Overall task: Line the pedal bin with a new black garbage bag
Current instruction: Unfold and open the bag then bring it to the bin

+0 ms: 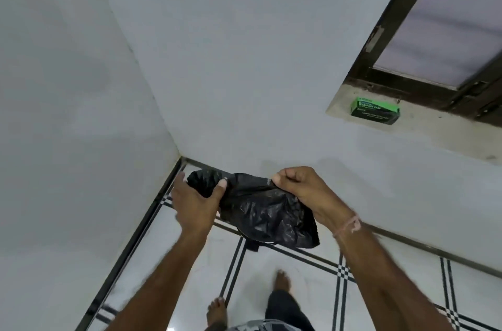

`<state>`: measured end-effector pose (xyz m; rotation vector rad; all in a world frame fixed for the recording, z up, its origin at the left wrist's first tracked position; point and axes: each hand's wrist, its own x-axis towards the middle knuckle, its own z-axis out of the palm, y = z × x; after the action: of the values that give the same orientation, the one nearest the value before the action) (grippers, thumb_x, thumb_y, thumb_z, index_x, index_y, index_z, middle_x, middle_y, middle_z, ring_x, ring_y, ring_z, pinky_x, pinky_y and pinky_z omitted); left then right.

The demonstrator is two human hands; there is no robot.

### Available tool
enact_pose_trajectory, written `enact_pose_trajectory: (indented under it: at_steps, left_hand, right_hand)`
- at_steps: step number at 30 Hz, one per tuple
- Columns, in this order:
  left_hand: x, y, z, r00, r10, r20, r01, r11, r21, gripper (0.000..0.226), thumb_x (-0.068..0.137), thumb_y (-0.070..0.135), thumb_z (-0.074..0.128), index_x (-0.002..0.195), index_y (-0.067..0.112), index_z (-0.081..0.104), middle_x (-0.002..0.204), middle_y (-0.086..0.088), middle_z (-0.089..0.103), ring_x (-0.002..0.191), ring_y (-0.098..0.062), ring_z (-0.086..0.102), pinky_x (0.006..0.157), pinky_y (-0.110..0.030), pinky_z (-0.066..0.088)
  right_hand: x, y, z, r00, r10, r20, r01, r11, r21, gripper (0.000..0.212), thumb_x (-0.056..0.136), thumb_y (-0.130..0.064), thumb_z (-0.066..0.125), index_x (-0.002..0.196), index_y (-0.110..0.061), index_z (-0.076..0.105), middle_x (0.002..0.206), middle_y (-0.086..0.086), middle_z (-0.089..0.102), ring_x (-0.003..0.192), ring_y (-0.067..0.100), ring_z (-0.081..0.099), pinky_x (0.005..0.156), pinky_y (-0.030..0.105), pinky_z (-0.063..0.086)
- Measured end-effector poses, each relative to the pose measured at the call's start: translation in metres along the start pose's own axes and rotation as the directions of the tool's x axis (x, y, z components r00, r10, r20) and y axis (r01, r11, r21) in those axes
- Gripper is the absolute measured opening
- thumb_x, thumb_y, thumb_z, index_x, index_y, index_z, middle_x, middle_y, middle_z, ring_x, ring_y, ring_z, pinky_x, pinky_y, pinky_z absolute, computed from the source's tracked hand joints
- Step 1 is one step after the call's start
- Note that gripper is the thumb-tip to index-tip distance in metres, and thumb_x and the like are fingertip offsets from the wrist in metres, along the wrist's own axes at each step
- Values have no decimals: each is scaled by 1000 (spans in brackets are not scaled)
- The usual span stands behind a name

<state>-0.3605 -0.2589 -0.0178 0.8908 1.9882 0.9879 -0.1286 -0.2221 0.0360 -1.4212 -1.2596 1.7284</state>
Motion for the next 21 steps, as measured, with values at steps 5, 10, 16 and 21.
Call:
enact_pose_trajectory:
  at_steps: [5, 10, 16, 21]
  left_hand:
    - [-29, 33, -16, 775, 249, 582, -135, 963, -232, 55, 92, 64, 59, 132, 27, 59, 132, 5, 65, 123, -8, 61, 106, -31, 46]
    - [-39, 31, -23, 862, 289, 417, -84, 892, -445, 25, 100, 26, 65, 98, 1, 73, 94, -24, 74, 85, -31, 72, 79, -46, 59]
    - [-45, 12, -38, 897, 237, 374, -34, 879, -476, 23, 103, 24, 60, 109, 6, 71, 107, -19, 76, 104, -40, 72, 85, -49, 62]
    - [-60, 14, -45, 848, 222, 482, -9, 915, -404, 33, 100, 40, 58, 118, 15, 71, 110, -2, 79, 103, -16, 75, 82, -24, 60]
  right_hand:
    - [-9, -30, 38, 991, -46, 126, 56, 996, -74, 21, 100, -17, 68, 94, 2, 74, 81, 10, 72, 71, 14, 68, 67, 23, 55]
    - [-24, -39, 38, 999, -7, 44, 4, 997, 75, 29, 95, -21, 75, 113, 1, 73, 104, 16, 78, 94, 28, 76, 78, 29, 62]
    - [-55, 1, 39, 985, 109, -130, -75, 968, 240, 16, 94, -22, 75, 94, -7, 73, 89, 12, 76, 77, 21, 71, 70, 32, 61]
    - [-61, 8, 53, 985, -3, -174, 29, 989, 147, 20, 97, -21, 72, 84, -5, 71, 73, 10, 72, 60, 15, 68, 60, 27, 55]
